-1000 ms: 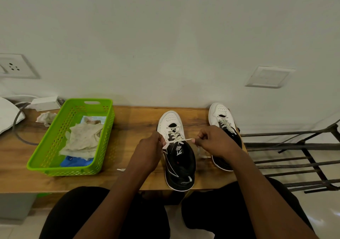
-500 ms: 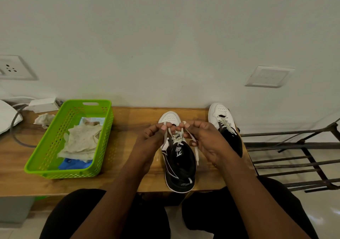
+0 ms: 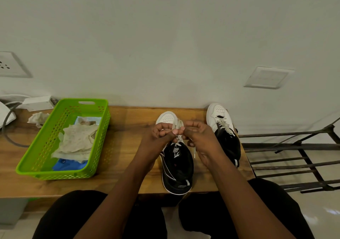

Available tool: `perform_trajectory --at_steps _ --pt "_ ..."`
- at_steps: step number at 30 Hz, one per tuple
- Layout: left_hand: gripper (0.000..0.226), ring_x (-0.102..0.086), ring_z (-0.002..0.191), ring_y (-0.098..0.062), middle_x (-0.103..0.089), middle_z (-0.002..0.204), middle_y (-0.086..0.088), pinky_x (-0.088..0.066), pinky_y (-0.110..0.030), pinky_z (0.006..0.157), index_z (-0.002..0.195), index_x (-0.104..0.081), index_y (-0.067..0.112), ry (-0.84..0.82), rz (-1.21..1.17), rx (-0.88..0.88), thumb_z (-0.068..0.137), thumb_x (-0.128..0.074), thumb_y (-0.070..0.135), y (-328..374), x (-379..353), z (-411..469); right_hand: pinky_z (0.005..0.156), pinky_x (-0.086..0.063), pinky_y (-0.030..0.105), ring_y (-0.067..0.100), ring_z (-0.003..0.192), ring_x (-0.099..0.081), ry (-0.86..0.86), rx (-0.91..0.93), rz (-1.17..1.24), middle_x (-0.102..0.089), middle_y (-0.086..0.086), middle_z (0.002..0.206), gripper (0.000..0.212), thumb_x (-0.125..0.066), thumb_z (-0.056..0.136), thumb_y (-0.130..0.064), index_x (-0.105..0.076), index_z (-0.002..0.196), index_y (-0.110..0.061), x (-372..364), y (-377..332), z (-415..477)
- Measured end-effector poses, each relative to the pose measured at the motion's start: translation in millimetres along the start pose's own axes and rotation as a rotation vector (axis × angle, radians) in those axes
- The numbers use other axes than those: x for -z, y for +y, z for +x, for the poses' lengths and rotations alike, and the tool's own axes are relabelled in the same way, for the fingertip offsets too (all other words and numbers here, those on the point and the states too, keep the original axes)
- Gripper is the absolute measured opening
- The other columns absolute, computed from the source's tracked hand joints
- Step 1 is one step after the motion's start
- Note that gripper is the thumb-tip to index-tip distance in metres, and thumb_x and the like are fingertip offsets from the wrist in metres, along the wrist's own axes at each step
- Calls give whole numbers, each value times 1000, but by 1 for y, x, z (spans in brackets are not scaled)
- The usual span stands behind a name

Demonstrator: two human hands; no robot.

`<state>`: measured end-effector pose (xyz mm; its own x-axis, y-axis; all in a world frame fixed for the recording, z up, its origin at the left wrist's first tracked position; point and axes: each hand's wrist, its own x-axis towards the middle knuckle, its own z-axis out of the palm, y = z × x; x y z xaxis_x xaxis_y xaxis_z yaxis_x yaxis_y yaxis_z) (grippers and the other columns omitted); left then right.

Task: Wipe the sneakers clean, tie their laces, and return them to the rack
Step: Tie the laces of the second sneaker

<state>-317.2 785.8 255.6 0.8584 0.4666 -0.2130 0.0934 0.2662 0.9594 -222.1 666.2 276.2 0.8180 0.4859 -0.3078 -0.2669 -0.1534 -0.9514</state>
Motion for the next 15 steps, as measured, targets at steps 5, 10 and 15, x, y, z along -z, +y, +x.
perform_trajectory --at_steps 5,10,15 --pt "33 -66 65 -11 -77 76 -5 -54 -22 73 102 -77 4 1 27 9 72 -83 18 -1 2 3 49 -39 13 4 65 -59 -75 23 -31 -69 -3 73 14 -69 86 -8 -71 99 -4 6 -3 -2" --pt "55 -73 71 -16 -78 88 -13 -57 -33 80 113 -68 12 27 16 107 64 -89 23 0 7 8 55 -41 14 8 77 -65 -183 50 -171 -75 8 90 16 -64 85 -6 -74 97 -10 7 -5 -4" --pt "49 -71 66 -17 -76 91 -18 -58 -29 69 109 -67 1 -34 -169 201 66 -85 13 6 13 5 55 -40 17 7 77 -63 -236 70 -150 -74 11 92 15 -66 89 -15 -75 98 -9 9 -6 -2"
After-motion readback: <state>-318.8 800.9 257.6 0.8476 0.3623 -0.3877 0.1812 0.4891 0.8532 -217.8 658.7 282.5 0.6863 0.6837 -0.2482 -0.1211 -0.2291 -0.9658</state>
